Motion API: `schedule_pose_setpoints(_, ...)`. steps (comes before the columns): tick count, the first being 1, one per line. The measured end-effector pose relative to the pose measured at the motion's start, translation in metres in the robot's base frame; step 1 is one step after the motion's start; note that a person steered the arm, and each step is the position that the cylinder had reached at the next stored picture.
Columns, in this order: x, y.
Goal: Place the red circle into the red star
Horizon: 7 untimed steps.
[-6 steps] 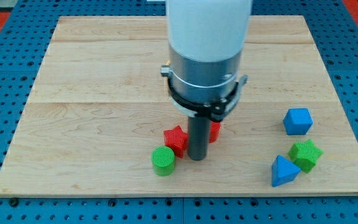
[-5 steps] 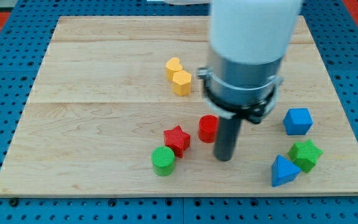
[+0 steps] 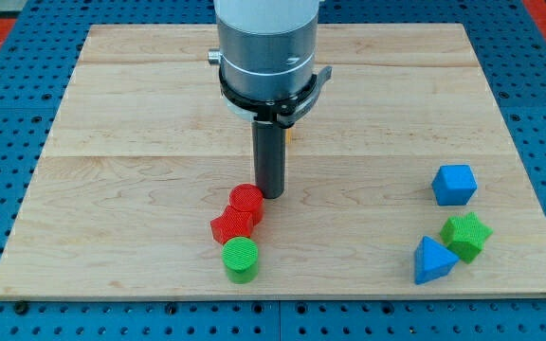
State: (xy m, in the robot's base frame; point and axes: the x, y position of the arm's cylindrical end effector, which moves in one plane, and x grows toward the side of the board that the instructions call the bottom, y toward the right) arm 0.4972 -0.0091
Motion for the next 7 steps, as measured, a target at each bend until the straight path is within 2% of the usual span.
schedule_pose_setpoints(2, 0.000, 0.000)
schedule_pose_setpoints(4, 0.006, 0.065)
schedule_pose_setpoints(5, 0.023, 0.078)
schedule_pose_setpoints(7, 0.023, 0.192)
